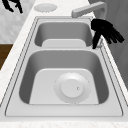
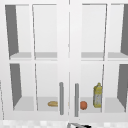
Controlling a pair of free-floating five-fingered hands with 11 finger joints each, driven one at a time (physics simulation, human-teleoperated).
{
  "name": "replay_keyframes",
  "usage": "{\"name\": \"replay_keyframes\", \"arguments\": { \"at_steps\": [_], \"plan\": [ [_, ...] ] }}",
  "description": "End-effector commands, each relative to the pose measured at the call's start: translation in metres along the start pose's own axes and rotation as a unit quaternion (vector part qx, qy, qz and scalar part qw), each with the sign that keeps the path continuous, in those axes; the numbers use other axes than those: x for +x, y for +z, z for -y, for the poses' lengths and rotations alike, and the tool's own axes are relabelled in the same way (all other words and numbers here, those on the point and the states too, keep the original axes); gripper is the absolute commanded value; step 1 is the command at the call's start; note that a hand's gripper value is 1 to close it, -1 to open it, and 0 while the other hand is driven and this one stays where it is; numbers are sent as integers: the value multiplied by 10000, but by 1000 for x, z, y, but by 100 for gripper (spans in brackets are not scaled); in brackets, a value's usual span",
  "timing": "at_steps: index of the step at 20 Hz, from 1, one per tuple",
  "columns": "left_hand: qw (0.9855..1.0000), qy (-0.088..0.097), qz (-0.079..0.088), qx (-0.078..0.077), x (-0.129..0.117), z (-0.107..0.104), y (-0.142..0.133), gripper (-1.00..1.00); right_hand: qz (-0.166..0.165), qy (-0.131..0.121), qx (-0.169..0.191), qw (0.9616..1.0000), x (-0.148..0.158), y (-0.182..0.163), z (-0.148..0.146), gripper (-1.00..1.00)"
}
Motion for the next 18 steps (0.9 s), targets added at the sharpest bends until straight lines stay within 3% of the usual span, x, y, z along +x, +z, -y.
{"name": "replay_keyframes", "arguments": {
  "at_steps": [1, 4, 6, 10, 14, 16, 18],
  "plan": [
    [10000, 0, 0, 0, 0, 0, 0, 0, 456, 170, 95, 9988, -9, -1, -16, -100],
    [10000, 0, 0, 0, 0, 0, 0, 0, 697, 155, 141, 9973, -16, -1, -28, -100],
    [10000, 0, 0, 0, 0, 0, 0, 0, 841, -10, 180, 9963, -25, 1, -34, -100],
    [10000, 0, 0, 0, 0, 0, 0, 0, 1138, 2, 240, 9932, -34, 10, -44, -100],
    [10000, 0, 0, 0, 0, 0, 0, 0, 1488, -215, 268, 9883, -42, 15, -56, -100],
    [10000, 0, 0, 0, 0, 0, 0, 0, 1631, -179, 218, 9862, -46, 16, -55, -100],
    [10000, 0, 0, 0, 0, 0, 0, 0, 1580, 56, 397, 9866, -40, 12, -55, -100]
  ]
}}
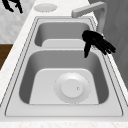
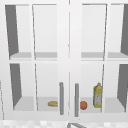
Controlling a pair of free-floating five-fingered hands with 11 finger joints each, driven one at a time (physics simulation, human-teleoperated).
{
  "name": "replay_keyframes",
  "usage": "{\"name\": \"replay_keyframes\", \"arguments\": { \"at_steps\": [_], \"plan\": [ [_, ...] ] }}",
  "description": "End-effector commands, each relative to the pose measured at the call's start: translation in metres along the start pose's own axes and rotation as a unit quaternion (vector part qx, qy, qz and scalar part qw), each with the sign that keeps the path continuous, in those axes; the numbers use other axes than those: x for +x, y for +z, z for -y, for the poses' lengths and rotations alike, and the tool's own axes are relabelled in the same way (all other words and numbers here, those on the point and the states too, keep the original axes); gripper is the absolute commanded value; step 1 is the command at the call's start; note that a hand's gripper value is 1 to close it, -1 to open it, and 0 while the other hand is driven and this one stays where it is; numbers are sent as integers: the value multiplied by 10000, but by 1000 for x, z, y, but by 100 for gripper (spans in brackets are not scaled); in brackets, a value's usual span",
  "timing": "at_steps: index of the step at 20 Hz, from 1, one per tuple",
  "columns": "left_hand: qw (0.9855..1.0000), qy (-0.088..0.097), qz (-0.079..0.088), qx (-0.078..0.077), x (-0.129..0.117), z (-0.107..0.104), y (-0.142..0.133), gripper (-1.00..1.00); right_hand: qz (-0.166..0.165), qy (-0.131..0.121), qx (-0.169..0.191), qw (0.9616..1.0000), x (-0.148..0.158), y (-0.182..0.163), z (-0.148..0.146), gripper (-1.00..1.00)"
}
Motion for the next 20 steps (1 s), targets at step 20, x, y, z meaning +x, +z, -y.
{"name": "replay_keyframes", "arguments": {
  "at_steps": [20],
  "plan": [
    [10000, 0, 0, 0, 0, 0, 0, 0, 1132, -59, 120, 9935, -75, 17, -8, -100]
  ]
}}
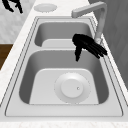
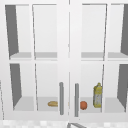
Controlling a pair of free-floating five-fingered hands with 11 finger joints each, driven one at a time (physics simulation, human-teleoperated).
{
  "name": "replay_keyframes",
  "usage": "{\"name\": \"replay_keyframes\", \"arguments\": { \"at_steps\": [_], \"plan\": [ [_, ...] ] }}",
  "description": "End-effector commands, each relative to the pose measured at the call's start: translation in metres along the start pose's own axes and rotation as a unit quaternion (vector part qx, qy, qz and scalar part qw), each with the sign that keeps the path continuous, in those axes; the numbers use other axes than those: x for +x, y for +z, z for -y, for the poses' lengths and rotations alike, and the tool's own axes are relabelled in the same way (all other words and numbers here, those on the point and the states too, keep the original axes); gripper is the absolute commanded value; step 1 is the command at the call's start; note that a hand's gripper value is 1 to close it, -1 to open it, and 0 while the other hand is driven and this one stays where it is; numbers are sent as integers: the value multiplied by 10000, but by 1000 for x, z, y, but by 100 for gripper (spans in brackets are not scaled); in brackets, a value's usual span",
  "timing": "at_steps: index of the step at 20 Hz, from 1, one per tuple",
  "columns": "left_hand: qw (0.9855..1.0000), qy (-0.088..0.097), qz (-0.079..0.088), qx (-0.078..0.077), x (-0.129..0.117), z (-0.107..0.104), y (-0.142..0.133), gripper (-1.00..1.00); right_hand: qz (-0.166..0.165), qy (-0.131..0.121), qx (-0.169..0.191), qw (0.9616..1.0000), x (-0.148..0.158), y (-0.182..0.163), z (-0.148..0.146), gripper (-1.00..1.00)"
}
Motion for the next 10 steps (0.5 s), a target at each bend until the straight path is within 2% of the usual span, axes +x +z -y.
{"name": "replay_keyframes", "arguments": {
  "at_steps": [1, 10],
  "plan": [
    [10000, 0, 0, 0, 0, 0, 0, 0, 331, -33, 35, 9994, -17, 7, -1, -100],
    [10000, 0, 0, 0, 0, 0, 0, 0, 806, -36, 82, 9967, -56, 26, -4, -100]
  ]
}}
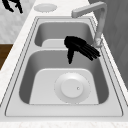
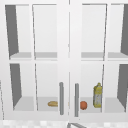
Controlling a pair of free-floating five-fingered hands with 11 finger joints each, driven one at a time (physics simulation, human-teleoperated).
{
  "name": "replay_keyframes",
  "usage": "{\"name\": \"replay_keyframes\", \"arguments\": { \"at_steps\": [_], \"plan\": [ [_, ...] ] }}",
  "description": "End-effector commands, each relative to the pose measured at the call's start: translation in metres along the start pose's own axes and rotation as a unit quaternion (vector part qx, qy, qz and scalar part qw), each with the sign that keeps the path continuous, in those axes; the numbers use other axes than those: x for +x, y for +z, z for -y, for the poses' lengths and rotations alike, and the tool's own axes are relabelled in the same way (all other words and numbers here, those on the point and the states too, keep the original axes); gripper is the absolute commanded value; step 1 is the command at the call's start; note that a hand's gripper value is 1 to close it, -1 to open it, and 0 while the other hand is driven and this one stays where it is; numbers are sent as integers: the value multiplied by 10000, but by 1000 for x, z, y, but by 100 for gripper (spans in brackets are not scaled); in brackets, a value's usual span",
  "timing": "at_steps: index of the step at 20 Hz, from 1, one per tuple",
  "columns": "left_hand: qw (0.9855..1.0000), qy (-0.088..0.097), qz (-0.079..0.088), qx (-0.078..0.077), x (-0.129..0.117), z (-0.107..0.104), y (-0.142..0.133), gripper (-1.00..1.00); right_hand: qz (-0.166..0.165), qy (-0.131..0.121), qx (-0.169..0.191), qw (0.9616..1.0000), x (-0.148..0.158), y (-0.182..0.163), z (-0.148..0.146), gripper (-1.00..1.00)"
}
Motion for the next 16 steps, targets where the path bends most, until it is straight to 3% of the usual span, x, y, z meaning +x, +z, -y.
{"name": "replay_keyframes", "arguments": {
  "at_steps": [1, 7, 16],
  "plan": [
    [10000, 0, 0, 0, 0, 0, 0, 0, 330, -9, 68, 9994, -15, 9, -1, -100],
    [10000, 0, 0, 0, 0, 0, 0, 0, 630, -16, 105, 9980, -38, 24, -3, -100],
    [10000, 0, 0, 0, 0, 0, 0, 0, 1204, -32, 187, 9925, -56, 40, -4, -100]
  ]
}}
